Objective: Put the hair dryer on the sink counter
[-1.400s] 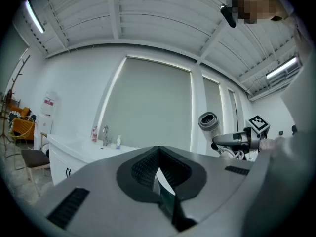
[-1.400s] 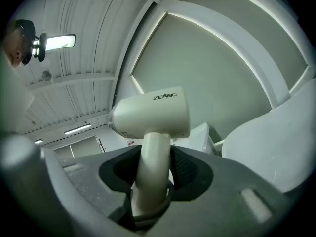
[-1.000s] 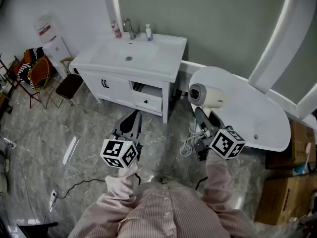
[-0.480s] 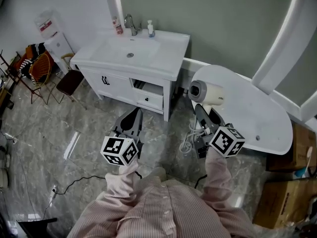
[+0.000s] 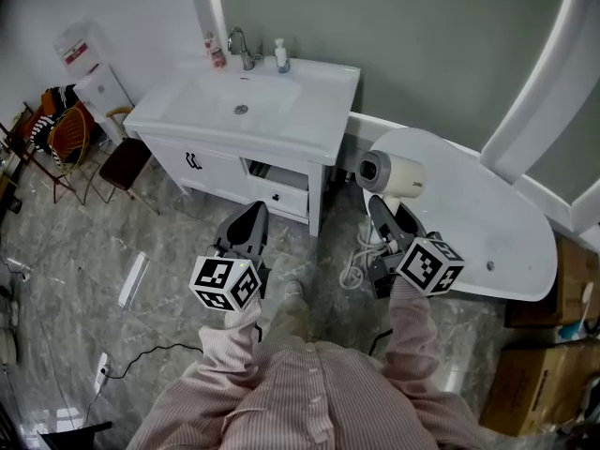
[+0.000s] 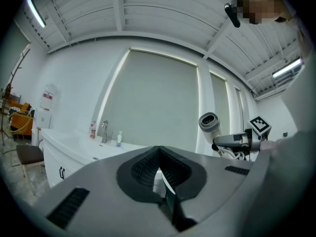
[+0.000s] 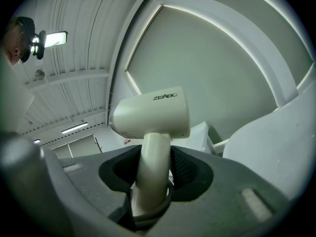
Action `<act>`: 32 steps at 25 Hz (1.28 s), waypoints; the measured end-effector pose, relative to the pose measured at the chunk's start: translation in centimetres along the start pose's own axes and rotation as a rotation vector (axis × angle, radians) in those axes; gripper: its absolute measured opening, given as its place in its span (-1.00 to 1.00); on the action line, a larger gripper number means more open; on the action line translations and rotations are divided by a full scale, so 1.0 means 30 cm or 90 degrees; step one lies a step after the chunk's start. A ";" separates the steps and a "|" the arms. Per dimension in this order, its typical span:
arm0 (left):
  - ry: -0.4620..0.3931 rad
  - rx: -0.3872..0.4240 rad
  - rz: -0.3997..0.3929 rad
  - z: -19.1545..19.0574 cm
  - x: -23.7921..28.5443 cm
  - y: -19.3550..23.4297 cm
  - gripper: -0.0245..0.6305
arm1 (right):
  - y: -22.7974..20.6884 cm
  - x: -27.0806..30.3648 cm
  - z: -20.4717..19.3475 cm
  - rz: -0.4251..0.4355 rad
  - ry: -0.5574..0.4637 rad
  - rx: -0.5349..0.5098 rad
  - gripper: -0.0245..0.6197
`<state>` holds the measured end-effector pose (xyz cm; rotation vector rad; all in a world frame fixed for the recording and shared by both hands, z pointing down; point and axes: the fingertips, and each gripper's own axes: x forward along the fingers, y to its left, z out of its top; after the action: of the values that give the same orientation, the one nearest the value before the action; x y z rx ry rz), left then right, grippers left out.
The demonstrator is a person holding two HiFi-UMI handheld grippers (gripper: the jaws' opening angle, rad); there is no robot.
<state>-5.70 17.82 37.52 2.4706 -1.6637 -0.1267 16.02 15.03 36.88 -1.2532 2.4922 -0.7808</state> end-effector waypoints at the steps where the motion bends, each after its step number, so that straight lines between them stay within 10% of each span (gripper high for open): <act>1: 0.002 -0.001 -0.002 0.000 0.028 0.019 -0.93 | -0.014 0.030 0.004 -0.003 0.001 0.002 -0.41; 32: 0.061 -0.039 -0.057 0.009 0.774 0.570 -0.93 | -0.320 0.893 0.084 -0.071 0.041 0.042 -0.41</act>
<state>-12.56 -10.00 40.76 2.4645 -1.4905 -0.0674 7.43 -11.95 40.75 -1.3748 2.4415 -0.9376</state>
